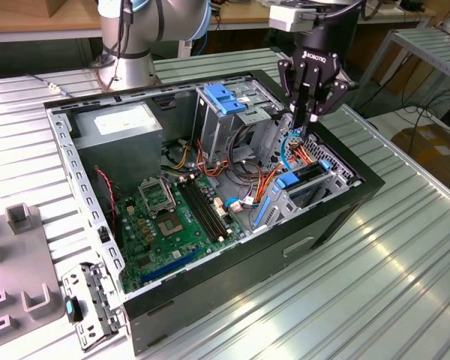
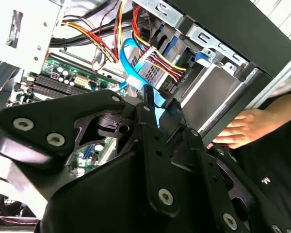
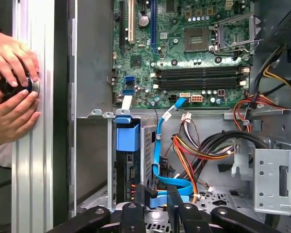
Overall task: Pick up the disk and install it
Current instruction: 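Insert the second disk wire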
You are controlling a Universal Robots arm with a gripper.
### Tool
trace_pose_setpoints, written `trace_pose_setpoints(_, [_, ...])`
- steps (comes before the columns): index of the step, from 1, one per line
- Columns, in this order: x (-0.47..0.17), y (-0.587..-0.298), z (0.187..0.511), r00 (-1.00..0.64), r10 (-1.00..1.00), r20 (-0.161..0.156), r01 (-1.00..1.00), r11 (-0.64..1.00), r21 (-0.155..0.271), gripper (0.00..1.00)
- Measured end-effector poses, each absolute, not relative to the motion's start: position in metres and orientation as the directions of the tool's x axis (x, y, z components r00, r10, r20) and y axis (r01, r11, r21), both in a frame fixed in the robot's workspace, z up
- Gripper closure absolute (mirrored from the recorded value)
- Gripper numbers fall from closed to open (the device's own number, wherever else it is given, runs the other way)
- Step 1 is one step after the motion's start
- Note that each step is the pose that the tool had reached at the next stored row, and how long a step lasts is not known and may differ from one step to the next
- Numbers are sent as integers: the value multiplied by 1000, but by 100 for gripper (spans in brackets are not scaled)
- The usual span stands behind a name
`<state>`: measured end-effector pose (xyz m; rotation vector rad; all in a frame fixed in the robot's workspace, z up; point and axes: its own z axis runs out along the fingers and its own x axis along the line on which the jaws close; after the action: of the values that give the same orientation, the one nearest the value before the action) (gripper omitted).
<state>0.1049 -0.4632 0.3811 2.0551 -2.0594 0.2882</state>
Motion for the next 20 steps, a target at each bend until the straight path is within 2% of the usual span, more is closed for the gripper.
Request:
trace_pose_setpoints(6, [106,-451,374,0,-935,355,-1000,5,14,67])
trace_pose_setpoints(9, [106,-451,373,0,-929,371,-1000,5,14,67])
trace_pose_setpoints(14, [106,-451,370,0,-928,373,-1000,6,14,69])
trace_pose_setpoints(16, [106,-451,369,0,-927,375,-1000,6,14,84])
trace_pose_setpoints(20, [106,-451,368,0,-927,375,-1000,6,14,84])
